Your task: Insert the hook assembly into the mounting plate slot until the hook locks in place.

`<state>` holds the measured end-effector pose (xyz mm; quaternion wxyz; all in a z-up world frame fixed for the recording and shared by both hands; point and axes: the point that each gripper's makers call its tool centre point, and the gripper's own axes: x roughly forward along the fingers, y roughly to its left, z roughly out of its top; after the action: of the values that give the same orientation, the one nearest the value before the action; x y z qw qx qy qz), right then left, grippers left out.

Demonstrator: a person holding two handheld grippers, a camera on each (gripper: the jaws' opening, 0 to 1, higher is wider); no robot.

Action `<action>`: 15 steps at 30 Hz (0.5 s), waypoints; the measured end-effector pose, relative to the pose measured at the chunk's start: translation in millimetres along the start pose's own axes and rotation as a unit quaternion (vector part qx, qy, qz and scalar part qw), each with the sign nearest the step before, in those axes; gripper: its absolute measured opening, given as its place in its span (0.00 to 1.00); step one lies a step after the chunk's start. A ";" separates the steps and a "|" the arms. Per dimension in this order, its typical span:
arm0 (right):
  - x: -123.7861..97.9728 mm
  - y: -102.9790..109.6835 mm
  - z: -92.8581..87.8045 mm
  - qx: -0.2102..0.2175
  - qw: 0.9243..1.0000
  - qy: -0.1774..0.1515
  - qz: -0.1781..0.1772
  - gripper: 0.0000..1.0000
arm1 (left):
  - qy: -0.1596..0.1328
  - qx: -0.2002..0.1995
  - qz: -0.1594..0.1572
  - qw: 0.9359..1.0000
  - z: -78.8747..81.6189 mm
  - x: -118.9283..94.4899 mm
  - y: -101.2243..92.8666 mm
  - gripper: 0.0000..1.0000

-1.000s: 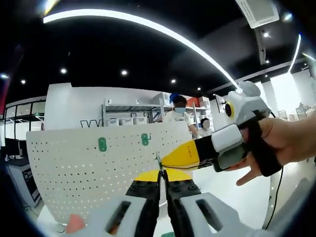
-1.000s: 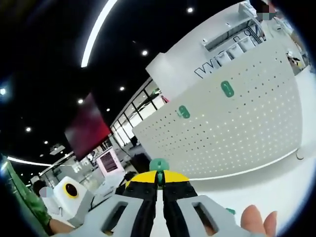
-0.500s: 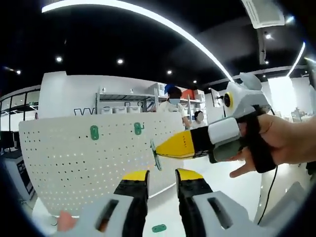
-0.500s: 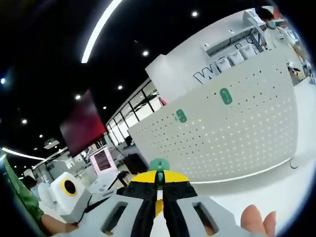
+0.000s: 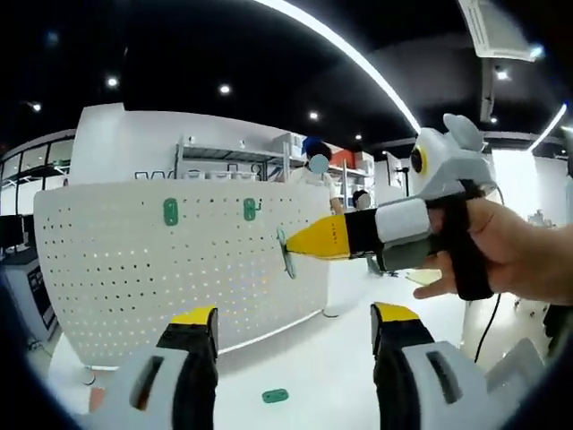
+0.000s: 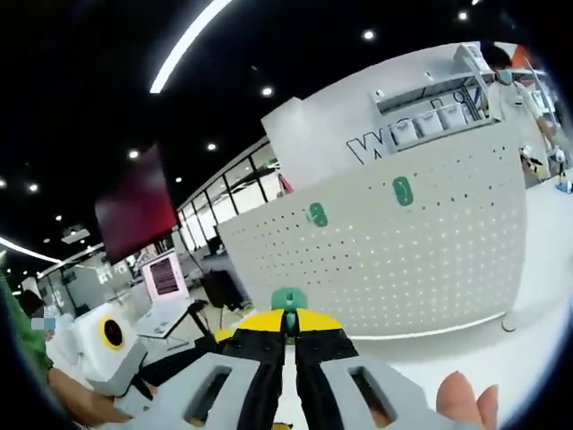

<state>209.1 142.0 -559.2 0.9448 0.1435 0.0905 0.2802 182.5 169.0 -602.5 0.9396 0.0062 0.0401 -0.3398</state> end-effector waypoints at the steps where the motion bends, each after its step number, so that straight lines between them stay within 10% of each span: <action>1: 0.1 -0.5 0.3 -0.002 1.000 0.000 -0.003 0.02 | 0.007 0.002 0.000 1.000 -3.3 -2.3 0.2 0.73; 15: 0.1 -4.7 8.0 -0.050 0.998 -0.006 -0.041 0.02 | 0.002 -0.018 -0.042 0.999 -4.9 -28.7 -14.4 1.00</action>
<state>213.6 136.6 -553.1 0.9619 0.0939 0.0765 0.2450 151.0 176.4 -604.9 0.9243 -0.0118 0.0485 -0.3785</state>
